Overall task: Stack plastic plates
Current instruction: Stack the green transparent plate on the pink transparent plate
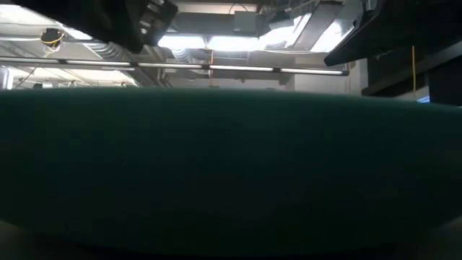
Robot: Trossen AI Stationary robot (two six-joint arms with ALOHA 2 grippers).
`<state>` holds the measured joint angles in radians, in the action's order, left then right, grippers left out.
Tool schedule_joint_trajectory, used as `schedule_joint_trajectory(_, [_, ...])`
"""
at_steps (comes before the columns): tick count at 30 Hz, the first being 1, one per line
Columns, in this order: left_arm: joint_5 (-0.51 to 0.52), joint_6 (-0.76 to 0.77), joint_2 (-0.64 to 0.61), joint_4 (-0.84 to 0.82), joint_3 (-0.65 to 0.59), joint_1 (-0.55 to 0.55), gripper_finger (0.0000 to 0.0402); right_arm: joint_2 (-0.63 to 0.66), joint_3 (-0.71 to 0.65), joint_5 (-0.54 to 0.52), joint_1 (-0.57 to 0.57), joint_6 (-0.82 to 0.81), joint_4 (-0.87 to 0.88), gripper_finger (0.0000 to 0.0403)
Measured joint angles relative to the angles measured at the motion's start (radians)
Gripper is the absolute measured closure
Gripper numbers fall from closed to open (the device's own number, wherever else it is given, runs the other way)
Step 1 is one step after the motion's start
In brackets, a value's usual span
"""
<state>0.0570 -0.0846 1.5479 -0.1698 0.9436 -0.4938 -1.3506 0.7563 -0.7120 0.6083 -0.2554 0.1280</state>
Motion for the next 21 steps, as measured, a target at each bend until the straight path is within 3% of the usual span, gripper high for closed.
schedule_joint_trajectory(9, [0.242, 0.139, -0.259, -0.333, 0.002, 0.069, 0.0316, -0.003, 0.000, 0.001, 0.000, -0.002, -0.003, 0.0275])
schedule_joint_trajectory(13, [0.365, 0.186, -0.349, -0.402, -0.037, 0.134, 0.0323, -0.003, 0.000, 0.000, 0.000, -0.002, -0.003, 0.0275])
schedule_joint_trajectory(21, [0.403, 0.192, -0.438, -0.404, -0.155, 0.330, 0.0320, -0.003, 0.000, -0.004, 0.000, -0.002, -0.003, 0.0275])
